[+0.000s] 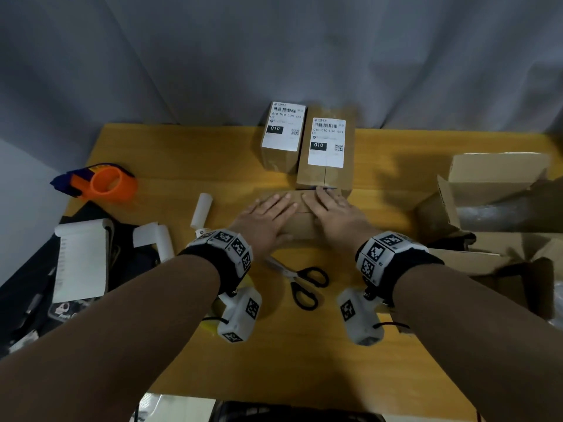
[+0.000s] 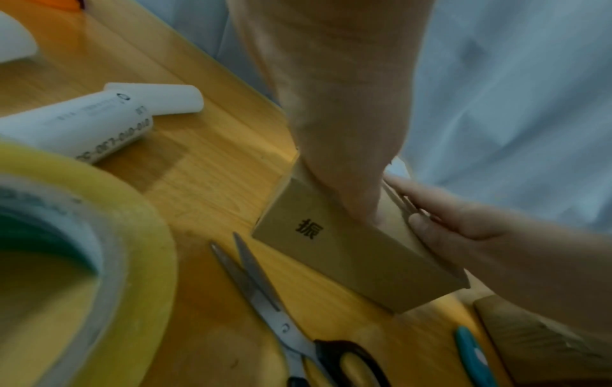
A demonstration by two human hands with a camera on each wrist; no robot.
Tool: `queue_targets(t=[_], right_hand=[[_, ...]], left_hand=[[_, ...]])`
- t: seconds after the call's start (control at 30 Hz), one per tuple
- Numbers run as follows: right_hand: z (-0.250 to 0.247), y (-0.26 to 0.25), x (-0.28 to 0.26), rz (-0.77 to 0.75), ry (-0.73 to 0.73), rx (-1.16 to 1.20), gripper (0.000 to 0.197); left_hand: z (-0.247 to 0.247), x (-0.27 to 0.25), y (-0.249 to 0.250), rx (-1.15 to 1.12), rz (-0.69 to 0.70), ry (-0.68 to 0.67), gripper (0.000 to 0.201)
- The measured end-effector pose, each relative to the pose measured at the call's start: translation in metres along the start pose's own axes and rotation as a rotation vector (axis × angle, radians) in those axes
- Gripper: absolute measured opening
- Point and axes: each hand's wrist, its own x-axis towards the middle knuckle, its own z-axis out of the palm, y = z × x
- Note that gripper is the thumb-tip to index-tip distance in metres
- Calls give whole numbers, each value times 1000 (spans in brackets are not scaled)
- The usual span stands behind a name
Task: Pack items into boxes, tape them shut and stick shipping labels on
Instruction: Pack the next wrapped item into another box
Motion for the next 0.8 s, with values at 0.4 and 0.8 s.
queue_targets(t=[0.4, 0.8], right_hand=[[37, -34, 6, -1, 0, -72, 70], [27, -71, -4, 220, -177, -81, 74]], left_hand=[[15, -20, -26, 92, -24, -105, 77], [8, -70, -54, 56, 124, 120, 84]])
